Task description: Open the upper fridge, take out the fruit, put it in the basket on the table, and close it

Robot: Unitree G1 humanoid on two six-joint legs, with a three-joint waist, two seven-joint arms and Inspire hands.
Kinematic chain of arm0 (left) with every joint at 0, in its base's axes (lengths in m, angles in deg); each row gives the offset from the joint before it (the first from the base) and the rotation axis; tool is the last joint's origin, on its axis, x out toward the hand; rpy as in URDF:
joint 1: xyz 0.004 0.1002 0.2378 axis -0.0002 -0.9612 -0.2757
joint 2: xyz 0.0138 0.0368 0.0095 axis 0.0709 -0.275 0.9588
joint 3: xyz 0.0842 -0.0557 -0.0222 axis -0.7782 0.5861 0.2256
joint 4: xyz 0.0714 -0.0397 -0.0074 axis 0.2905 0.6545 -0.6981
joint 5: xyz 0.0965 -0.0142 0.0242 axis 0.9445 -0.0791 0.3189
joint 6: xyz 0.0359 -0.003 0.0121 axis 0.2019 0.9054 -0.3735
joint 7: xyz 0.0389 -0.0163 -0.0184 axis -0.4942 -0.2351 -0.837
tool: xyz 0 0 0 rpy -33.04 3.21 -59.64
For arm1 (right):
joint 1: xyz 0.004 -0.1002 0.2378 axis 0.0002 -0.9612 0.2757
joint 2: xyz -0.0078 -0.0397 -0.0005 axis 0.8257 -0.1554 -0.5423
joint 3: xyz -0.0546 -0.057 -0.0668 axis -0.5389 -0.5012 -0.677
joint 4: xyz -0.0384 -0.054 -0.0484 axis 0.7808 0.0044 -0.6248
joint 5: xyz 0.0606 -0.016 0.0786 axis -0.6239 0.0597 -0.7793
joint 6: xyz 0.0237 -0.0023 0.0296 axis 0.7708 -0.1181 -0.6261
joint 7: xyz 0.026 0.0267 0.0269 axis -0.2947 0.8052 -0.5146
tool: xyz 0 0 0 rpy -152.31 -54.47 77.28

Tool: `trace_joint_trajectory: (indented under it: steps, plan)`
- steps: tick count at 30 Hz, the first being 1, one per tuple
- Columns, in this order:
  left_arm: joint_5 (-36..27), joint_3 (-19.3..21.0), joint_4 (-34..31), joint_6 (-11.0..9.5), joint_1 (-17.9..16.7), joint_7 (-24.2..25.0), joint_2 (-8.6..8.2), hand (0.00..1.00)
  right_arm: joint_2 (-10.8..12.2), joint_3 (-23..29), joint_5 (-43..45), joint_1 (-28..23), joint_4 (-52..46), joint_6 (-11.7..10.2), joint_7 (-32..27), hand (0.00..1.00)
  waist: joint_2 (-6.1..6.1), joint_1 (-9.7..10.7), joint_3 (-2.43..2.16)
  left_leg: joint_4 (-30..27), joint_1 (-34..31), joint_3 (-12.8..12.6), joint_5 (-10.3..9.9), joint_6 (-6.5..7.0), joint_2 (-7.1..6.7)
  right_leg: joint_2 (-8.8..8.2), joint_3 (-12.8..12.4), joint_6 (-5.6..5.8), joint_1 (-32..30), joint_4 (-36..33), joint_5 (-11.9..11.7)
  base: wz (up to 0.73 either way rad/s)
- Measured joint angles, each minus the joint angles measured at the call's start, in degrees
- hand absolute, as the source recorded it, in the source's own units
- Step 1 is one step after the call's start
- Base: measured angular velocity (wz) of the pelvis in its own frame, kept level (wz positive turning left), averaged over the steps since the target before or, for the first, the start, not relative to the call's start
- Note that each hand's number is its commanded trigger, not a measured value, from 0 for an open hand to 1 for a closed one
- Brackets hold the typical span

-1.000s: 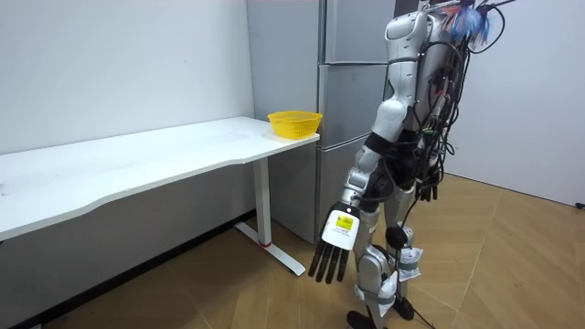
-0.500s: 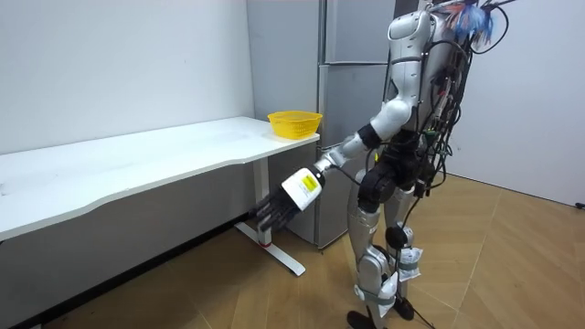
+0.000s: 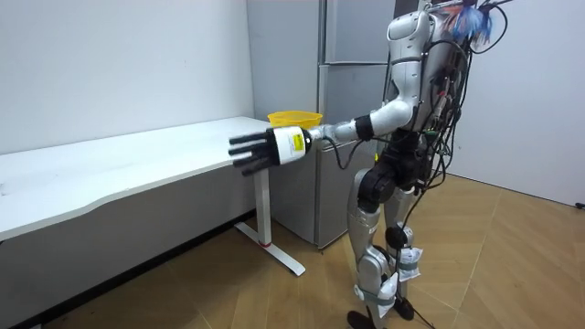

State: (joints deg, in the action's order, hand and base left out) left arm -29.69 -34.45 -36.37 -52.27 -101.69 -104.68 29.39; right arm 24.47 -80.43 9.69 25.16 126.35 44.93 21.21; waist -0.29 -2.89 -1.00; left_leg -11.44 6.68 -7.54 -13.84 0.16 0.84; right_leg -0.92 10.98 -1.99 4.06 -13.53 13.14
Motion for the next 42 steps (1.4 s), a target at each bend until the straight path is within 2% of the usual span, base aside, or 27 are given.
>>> trace_joint_trajectory:
  steps: [3, 5, 6, 7, 8, 10, 11, 13, 14, 16, 18, 19, 20, 21, 23, 26, 28, 30, 35, 39, 42]
  plan:
    - [0.0, 0.8, -6.2, -0.1, 0.1, 0.3, 0.8, 0.0, 0.0, 0.2, -0.2, 0.1, 0.8, -0.1, 0.1, 0.0, -0.16, 0.0, 0.16, -0.2, 0.0, 0.2, 0.0, 0.0, 0.05, 0.06, 0.1, -0.01, 0.2, 0.2, 0.0, 0.0]
    - [0.2, 0.9, -14.9, -0.5, 0.2, 1.4, 1.45, 0.0, 0.0, 0.2, -0.4, 0.0, 1.5, -0.4, 0.5, 0.0, -0.16, 0.1, 0.55, -0.2, 0.0, 0.4, 0.0, 0.0, 0.06, 0.14, 0.3, 0.05, 0.8, 1.0, -0.2, 0.06]
    - [0.5, 0.9, -16.8, -0.9, 0.4, 1.9, 1.74, 0.0, 0.0, 0.2, -0.5, 0.0, 1.8, -0.7, 0.6, 0.0, 0.03, 0.2, 0.69, -0.2, 0.0, 0.5, 0.0, 0.0, 0.04, 0.12, 0.3, 0.05, 0.8, 1.0, -0.2, 0.07]
    - [1.2, 0.9, -20.0, -1.3, 1.0, 3.1, 2.51, 0.0, 0.1, 0.1, -0.6, 0.0, 2.0, -1.0, 0.9, 0.0, -0.4, 0.2, 0.65, -0.2, 0.1, 0.7, 0.0, 0.0, 0.02, 0.1, 0.5, 0.06, 0.9, 1.0, -0.2, 0.05]
    - [0.8, 0.9, -23.7, -1.4, 1.6, 4.4, 3.33, 0.0, 0.2, 0.1, -0.7, -0.1, 2.2, -1.3, 1.4, 0.0, 0.04, 0.5, 1.09, -0.2, 0.1, 0.7, 0.0, 0.0, -0.01, 0.11, 0.4, 0.07, 0.9, 1.0, -0.2, 0.05]
    - [-0.4, 0.8, -28.8, -2.3, 1.8, 6.9, 3.84, 0.0, 0.1, 0.1, -0.7, 0.5, 3.0, -1.6, 2.2, 0.0, -0.17, 1.0, 1.22, -0.2, -0.1, 0.7, 0.0, 0.01, -0.01, 0.12, 0.4, 0.1, 0.9, 1.1, -0.2, 0.0]
    - [-1.5, 0.6, -32.1, -2.5, 1.9, 8.8, 3.84, 0.0, 0.2, 0.1, -0.8, 0.7, 3.8, -2.0, 2.6, 0.0, -0.28, 1.4, 1.26, -0.2, -0.3, 0.7, 0.0, 0.02, -0.01, 0.12, 0.4, 0.12, 0.9, 1.2, -0.2, 0.0]
    - [-1.8, -0.1, -36.3, -2.5, 2.5, 11.9, 3.84, 0.0, 0.2, 0.1, -1.0, 0.7, 4.0, -2.0, 3.3, 0.0, -0.92, 1.8, 1.02, -0.2, -0.6, 0.7, 0.0, 0.02, -0.01, 0.17, 0.5, 0.19, 0.9, 1.7, -0.4, 0.02]
    - [-1.8, -0.4, -38.3, -2.7, 3.4, 13.9, 3.92, 0.0, 0.2, 0.1, -0.9, 0.7, 4.0, -1.8, 3.8, 0.0, -0.72, 2.0, 1.31, -0.2, -0.7, 0.8, 0.0, 0.02, -0.04, 0.16, 0.5, 0.2, 0.9, 1.8, -0.4, 0.0]
    - [-1.9, -1.3, -40.5, -2.8, 5.1, 17.0, 4.01, 0.0, 0.1, 0.1, -0.6, 0.8, 4.1, -1.9, 5.0, 0.0, -1.06, 2.4, 1.21, -0.2, -0.7, 0.8, 0.0, 0.04, -0.1, 0.1, 0.6, 0.21, 0.8, 1.9, -0.4, 0.0]
    - [-2.3, -3.0, -43.0, -2.7, 6.5, 20.2, 4.06, 0.0, 0.2, 0.1, -0.5, 0.7, 4.6, -1.9, 5.8, 0.0, -1.03, 2.9, 0.98, -0.3, -0.8, 1.0, 0.0, 0.04, -0.16, 0.03, 0.9, 0.24, 0.8, 2.0, -0.4, 0.03]
    - [-3.9, -4.8, -45.2, -2.8, 7.4, 22.6, 4.05, 0.0, 0.1, 0.1, 0.0, 0.6, 4.5, -2.0, 6.2, 0.0, -1.02, 3.4, 1.14, -0.3, -0.9, 1.1, 0.0, 0.05, -0.18, 0.02, 1.0, 0.31, 0.9, 1.8, -0.4, 0.08]
    - [-3.9, -6.5, -45.9, -2.8, 8.9, 25.4, 4.05, 0.0, 0.2, 0.1, 1.4, 1.1, 4.5, -2.0, 6.6, 0.0, -0.99, 3.8, 1.05, -0.3, -1.0, 1.5, 0.0, 0.06, -0.25, -0.05, 1.3, 0.34, 0.9, 1.8, -0.5, 0.11]
    - [-3.9, -7.4, -45.9, -2.8, 9.8, 26.9, 4.06, 0.0, 0.2, 0.1, 1.8, 1.2, 4.6, -2.0, 6.8, 0.0, -0.9, 4.2, 1.13, -0.3, -1.0, 1.6, 0.0, 0.07, -0.29, -0.11, 1.5, 0.35, 0.9, 1.9, -0.5, 0.1]
    - [-4.1, -11.2, -45.9, -2.5, 12.8, 33.0, 4.06, 0.0, 0.1, 0.2, 2.6, 2.0, 5.2, -2.0, 7.4, 0.0, -1.06, 4.8, 1.28, -0.2, -1.1, 1.6, 0.1, 0.1, -0.31, -0.17, 1.7, 0.36, 0.9, 1.9, -0.5, 0.03]
    - [-4.2, -14.9, -45.9, -2.2, 15.6, 40.7, 4.1, 0.0, 0.1, 0.2, 3.2, 3.2, 6.0, -2.0, 7.8, 0.0, -1.2, 6.0, 1.34, -0.2, -1.1, 1.5, 0.1, 0.11, -0.3, -0.15, 1.6, 0.39, 0.8, 2.0, -0.5, -0.02]
    - [-6.4, -17.0, -45.9, -1.9, 16.7, 45.4, 4.16, 0.0, 0.0, 0.1, 3.1, 3.5, 6.2, -2.0, 8.3, 0.0, -1.32, 6.3, 1.35, -0.3, -1.2, 1.4, 0.1, 0.11, -0.27, -0.09, 1.2, 0.39, 0.7, 2.0, -0.5, -0.08]
    - [-12.3, -20.3, -45.9, -0.5, 17.4, 50.5, 4.28, 0.0, -0.4, -0.2, 2.2, 3.5, 6.2, -2.0, 9.4, 0.0, -1.49, 6.5, 1.28, -0.2, -1.1, 1.2, 0.1, 0.11, -0.28, -0.04, 0.8, 0.39, 0.7, 2.1, -0.5, -0.07]
    - [-22.0, -21.8, -45.7, 2.6, 17.4, 59.5, 5.42, 0.0, -0.6, 0.1, 1.8, 3.6, 6.2, -2.1, 10.0, 0.0, -1.62, 7.4, 1.21, -0.2, -0.9, 1.0, 0.1, 0.09, -0.15, 0.09, 0.2, 0.36, 0.5, 2.0, -0.5, -0.08]
    - [-24.3, -22.0, -45.2, 3.5, 17.4, 65.2, 5.8, 0.0, -0.8, 0.2, 2.5, 3.7, 6.4, -2.0, 10.0, 0.0, -1.71, 7.9, 1.23, 0.1, -0.4, 0.5, 0.1, 0.09, 0.23, 0.12, -0.1, 0.36, 0.8, 2.1, -0.5, -0.04]
    - [-24.3, -22.3, -44.7, 4.8, 17.4, 67.7, 5.94, 0.0, -0.8, 0.2, 2.9, 3.8, 6.4, -2.0, 10.0, 0.0, -1.84, 8.1, 1.3, 0.1, -0.5, 0.0, 0.1, 0.09, 0.25, 0.13, -0.1, 0.37, 0.7, 2.1, -0.5, 0.0]
